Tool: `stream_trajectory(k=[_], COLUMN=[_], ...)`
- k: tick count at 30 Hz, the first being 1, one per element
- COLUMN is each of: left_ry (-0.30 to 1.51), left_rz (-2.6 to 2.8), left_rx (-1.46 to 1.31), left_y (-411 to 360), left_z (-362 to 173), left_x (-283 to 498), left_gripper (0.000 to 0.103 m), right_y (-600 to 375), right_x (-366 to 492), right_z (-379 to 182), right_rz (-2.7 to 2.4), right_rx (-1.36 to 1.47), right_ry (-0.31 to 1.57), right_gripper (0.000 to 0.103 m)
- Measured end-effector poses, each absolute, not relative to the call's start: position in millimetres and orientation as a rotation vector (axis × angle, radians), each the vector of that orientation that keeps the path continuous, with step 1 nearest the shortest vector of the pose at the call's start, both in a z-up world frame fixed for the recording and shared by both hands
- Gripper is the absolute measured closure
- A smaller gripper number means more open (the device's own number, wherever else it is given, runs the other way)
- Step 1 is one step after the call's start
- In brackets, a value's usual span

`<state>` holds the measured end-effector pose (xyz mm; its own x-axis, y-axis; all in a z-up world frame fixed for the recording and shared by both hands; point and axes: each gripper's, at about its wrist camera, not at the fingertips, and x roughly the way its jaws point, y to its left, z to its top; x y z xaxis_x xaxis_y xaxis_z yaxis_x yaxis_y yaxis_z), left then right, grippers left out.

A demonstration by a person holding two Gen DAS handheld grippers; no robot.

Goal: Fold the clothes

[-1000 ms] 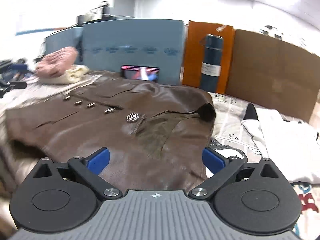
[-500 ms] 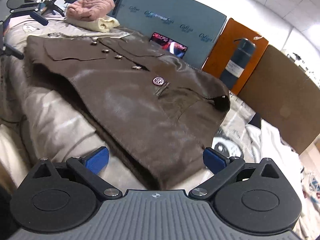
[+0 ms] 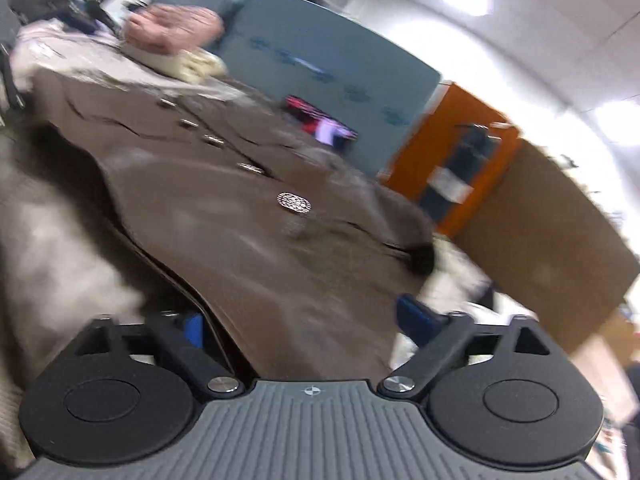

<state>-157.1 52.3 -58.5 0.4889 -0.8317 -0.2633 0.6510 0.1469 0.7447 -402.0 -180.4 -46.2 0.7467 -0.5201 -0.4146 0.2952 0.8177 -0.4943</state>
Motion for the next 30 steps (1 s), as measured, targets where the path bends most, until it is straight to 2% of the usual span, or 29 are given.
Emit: stream_trajectory(k=[1, 2, 3, 4, 5, 6, 8, 9, 16, 18, 20, 24, 30], left_ry=[-0.238, -0.245, -0.252, -0.259, -0.249, -0.239, -0.24, -0.246, -0.32, -0.351, -0.351, -0.219, -0.137], left_rz=[-1.088, -1.096, -1.104, -1.112, -1.11, -1.109, -1.111, -1.116, -1.099, -1.075, -1.076, -1.126, -1.166], left_rx=[0.943, 0.953, 0.964, 0.974, 0.974, 0.974, 0.939, 0.917, 0.785, 0.759, 0.691, 0.444, 0.408], left_y=[50.7, 49.2, 47.6, 46.0, 46.7, 47.4, 54.6, 58.9, 58.8, 44.2, 30.6, 6.8, -30.9], left_z=[-60.4, -62.2, -64.0, -65.9, -66.2, -66.5, -63.2, -59.0, -30.2, -20.9, -7.8, 10.3, 17.4], left_x=[-157.3, -157.5, -157.7, -157.9, -156.0, -154.1, -153.6, -157.2, -156.3, -146.2, -131.4, -92.3, -54.4], left_gripper=[0.013, 0.029, 0.051, 0.06, 0.076, 0.087, 0.091, 0.095, 0.095, 0.089, 0.087, 0.083, 0.083], right_y=[-180.4, -179.2, -176.6, -174.2, -172.3, -171.5, -172.9, -172.7, -184.3, -191.8, -205.3, -247.1, -288.4], right_x=[-404.4, -406.3, -407.5, -408.4, -408.9, -410.0, -416.1, -421.3, -440.3, -432.5, -427.0, -415.6, -381.6], right_z=[-45.7, -45.5, -46.2, -48.0, -50.3, -52.0, -51.0, -47.0, -11.4, -2.9, 7.2, 20.7, 26.3], right_rz=[-0.462, -0.455, -0.443, -0.442, -0.446, -0.448, -0.435, -0.424, -0.414, -0.413, -0.404, -0.373, -0.359], right_rx=[-0.413, -0.413, -0.427, -0.453, -0.479, -0.494, -0.468, -0.437, -0.317, -0.334, -0.313, -0.173, -0.118], right_ry=[0.547, 0.528, 0.521, 0.528, 0.542, 0.555, 0.564, 0.555, 0.409, 0.379, 0.332, 0.225, 0.216], right_gripper=[0.05, 0.062, 0.066, 0.074, 0.081, 0.085, 0.095, 0.097, 0.099, 0.099, 0.099, 0.099, 0.099])
